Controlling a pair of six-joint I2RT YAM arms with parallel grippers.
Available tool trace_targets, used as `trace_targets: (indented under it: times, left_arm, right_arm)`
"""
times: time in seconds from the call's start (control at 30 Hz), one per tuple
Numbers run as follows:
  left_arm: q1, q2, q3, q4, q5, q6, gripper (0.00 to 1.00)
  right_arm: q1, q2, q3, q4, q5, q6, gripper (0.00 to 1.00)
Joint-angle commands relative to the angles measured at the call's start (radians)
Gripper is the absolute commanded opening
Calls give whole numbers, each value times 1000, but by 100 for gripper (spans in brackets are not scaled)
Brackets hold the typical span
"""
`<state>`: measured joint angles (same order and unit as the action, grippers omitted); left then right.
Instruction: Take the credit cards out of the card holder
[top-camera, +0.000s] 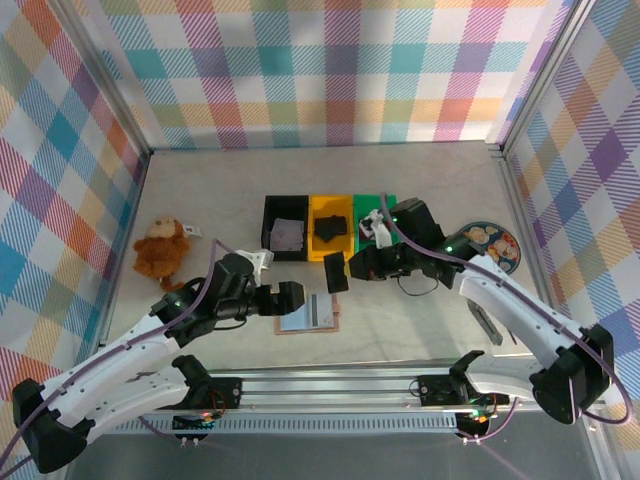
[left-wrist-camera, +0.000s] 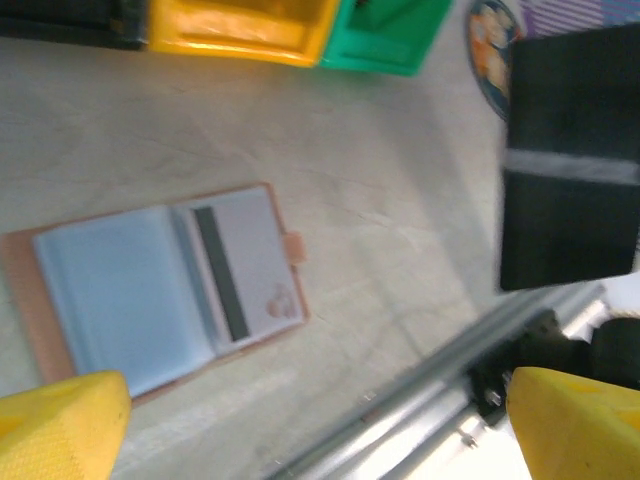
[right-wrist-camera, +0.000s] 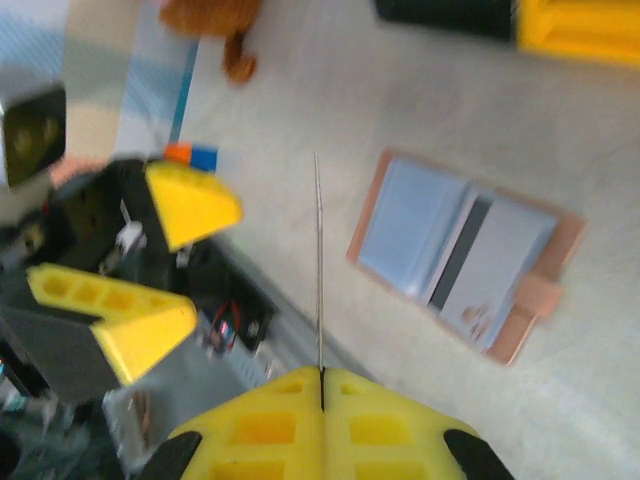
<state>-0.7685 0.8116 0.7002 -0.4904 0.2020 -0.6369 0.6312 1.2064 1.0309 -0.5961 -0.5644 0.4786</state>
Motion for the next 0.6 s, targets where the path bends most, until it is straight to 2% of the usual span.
trace_targets:
  times: [0.0,0.1,0.2,0.4,0.5,0.57]
  left_arm:
    - [45,-28,16,70,271,62,98]
    - [75,0,34,88,405,74,98]
    - [84,25,60,75,474,66,96]
    - [120,26,91,45,618,91,94]
    - [135,22,89,45,676,106,90]
    - [140,24,75,71,730,104,84]
  right_arm:
    - [4,-4,15,-54,-259,-136,0]
    - [6,-10,8,-67,-318,-183,0]
    - [27,-2,0,-49,-410,-191,0]
    - [115,47,12,-86,-409,-236,0]
    - [120,37,6,-74,-421,-235,0]
    - [121,29,5,-66,-434,-232,0]
